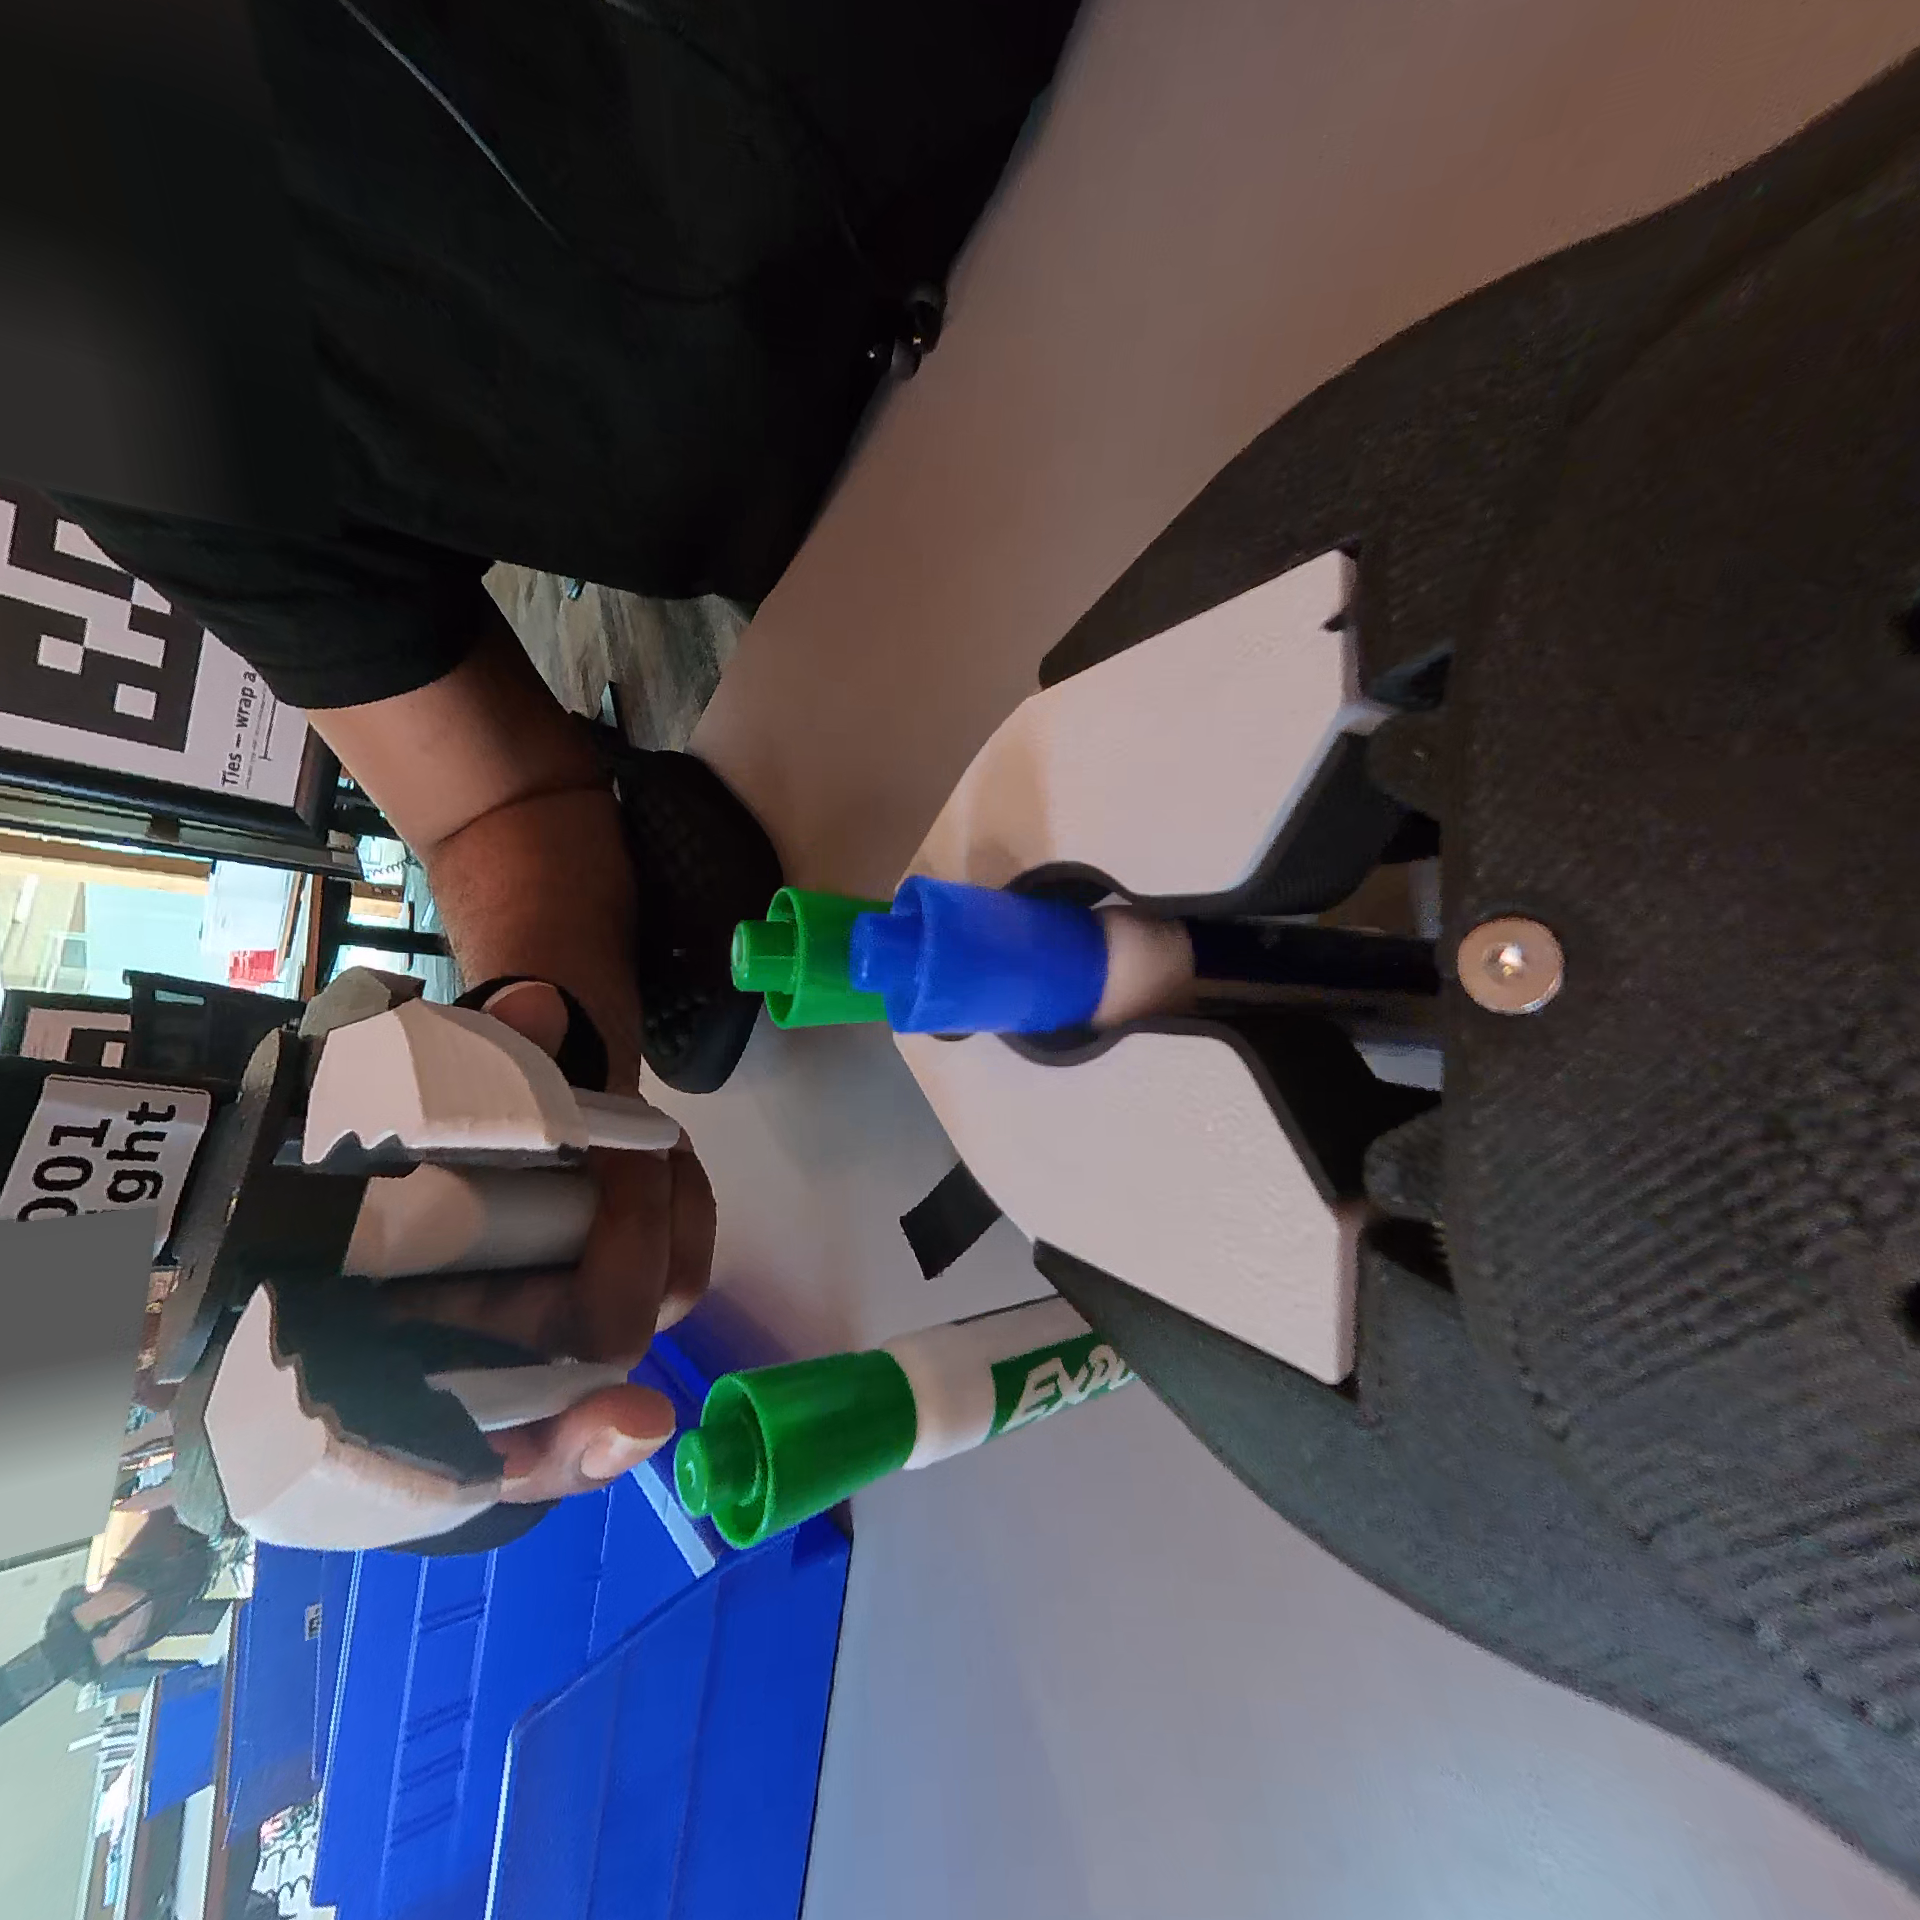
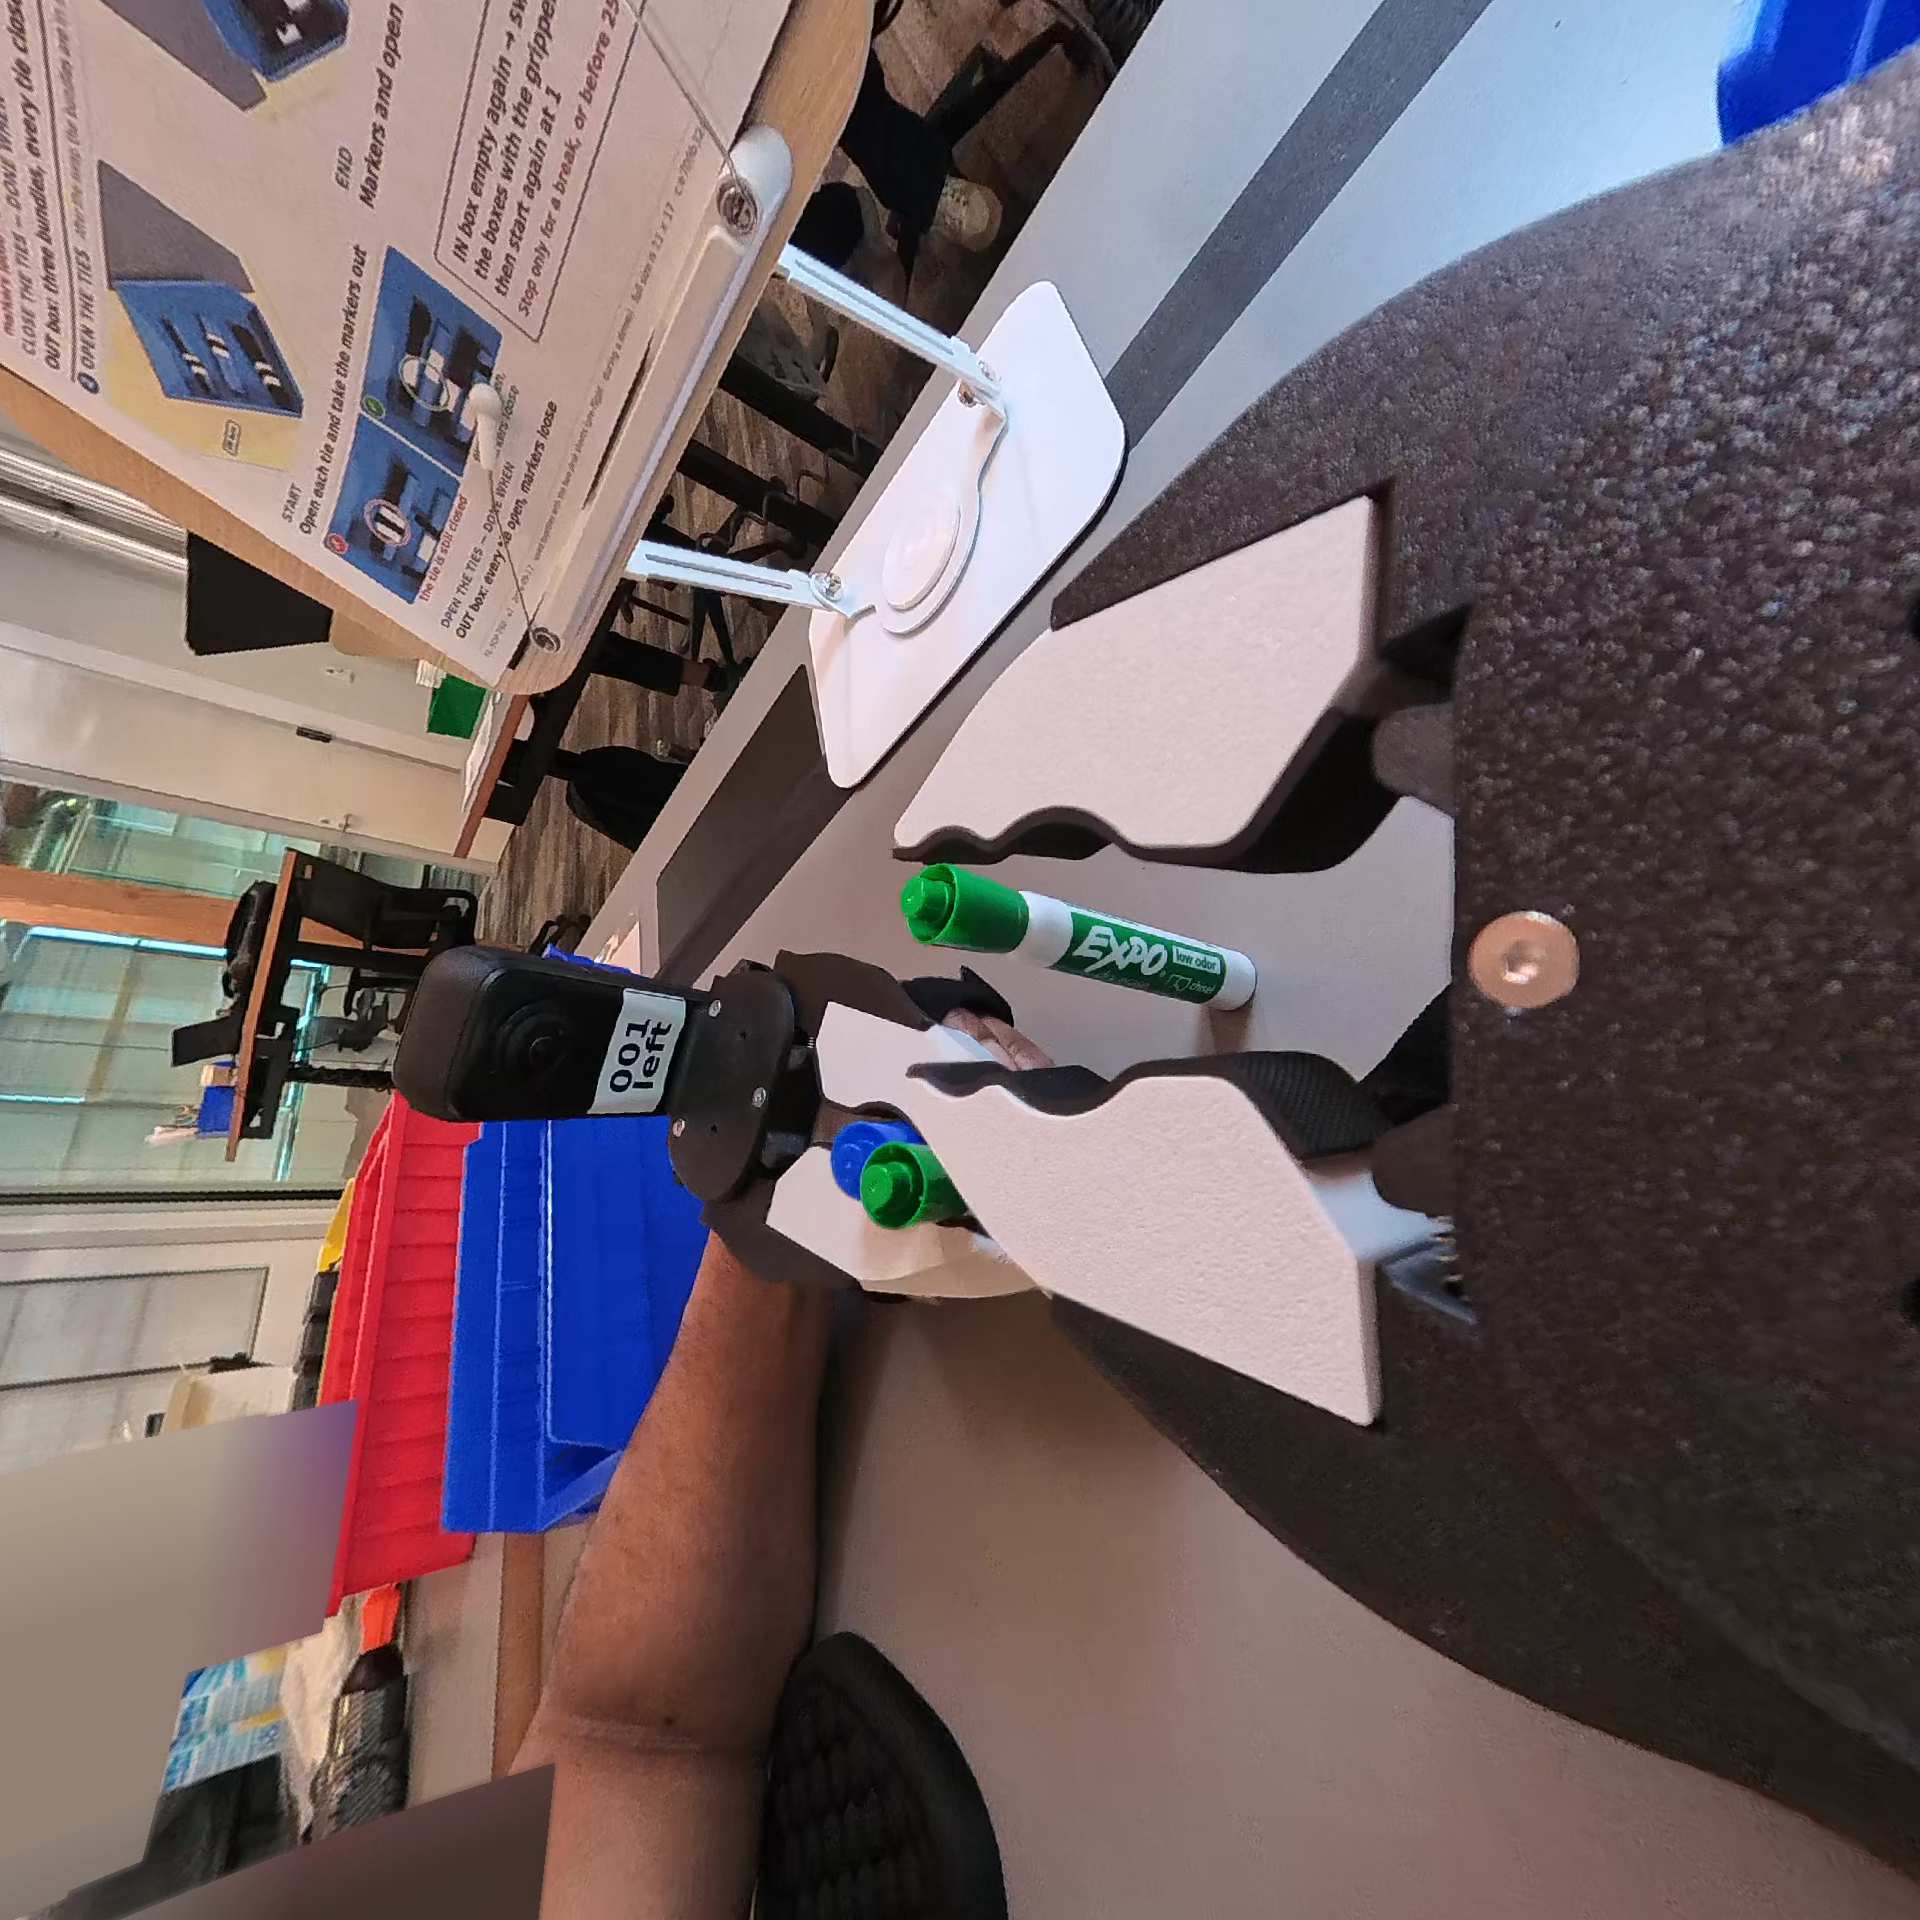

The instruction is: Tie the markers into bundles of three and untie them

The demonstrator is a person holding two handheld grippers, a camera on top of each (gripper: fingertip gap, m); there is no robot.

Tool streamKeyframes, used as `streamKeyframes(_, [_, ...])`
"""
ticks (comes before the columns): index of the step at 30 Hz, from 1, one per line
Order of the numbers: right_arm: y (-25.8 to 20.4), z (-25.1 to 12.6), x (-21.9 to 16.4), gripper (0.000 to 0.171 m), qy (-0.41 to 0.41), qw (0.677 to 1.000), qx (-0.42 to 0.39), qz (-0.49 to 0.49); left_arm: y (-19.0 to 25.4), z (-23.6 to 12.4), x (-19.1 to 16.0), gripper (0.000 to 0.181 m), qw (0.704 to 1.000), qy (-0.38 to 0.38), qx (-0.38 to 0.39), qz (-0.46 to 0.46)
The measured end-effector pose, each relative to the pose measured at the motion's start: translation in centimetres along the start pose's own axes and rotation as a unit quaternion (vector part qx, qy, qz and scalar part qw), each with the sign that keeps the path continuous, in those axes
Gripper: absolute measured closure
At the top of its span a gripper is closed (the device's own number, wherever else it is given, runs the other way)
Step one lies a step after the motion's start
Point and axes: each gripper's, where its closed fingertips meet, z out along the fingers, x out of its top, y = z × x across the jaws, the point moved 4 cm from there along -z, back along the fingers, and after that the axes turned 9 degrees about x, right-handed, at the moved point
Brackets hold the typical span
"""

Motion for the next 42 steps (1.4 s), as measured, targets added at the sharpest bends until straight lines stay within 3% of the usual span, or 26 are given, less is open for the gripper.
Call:
streamKeyframes(14, [-1.8,1.0,0.0,0.135,-0.028,0.999,0.040,-0.008,-0.2,-0.1,0.3,0.167,1.000,0.017,0.020,-0.009])
streamKeyframes(19, [-3.6,3.2,0.1,0.134,-0.053,0.997,0.050,0.016,-0.3,-0.6,1.7,0.167,0.986,0.058,0.156,0.001])
streamKeyframes(25, [-4.2,5.2,0.7,0.136,-0.046,0.995,0.071,0.054,1.4,-1.3,1.6,0.167,0.956,0.036,0.292,0.002])
streamKeyframes(29, [-4.4,6.1,0.8,0.151,-0.047,0.995,0.066,0.056,1.6,-1.7,0.9,0.166,0.946,0.042,0.320,-0.006])
streamKeyframes(35, [-4.4,6.8,0.4,0.152,-0.085,0.993,0.062,0.058,1.5,-1.9,0.2,0.167,0.942,0.025,0.334,-0.017])
streamKeyframes(42, [-3.9,6.7,-0.1,0.152,-0.078,0.993,0.059,0.067,2.1,-2.4,-0.2,0.136,0.942,0.013,0.333,-0.029])
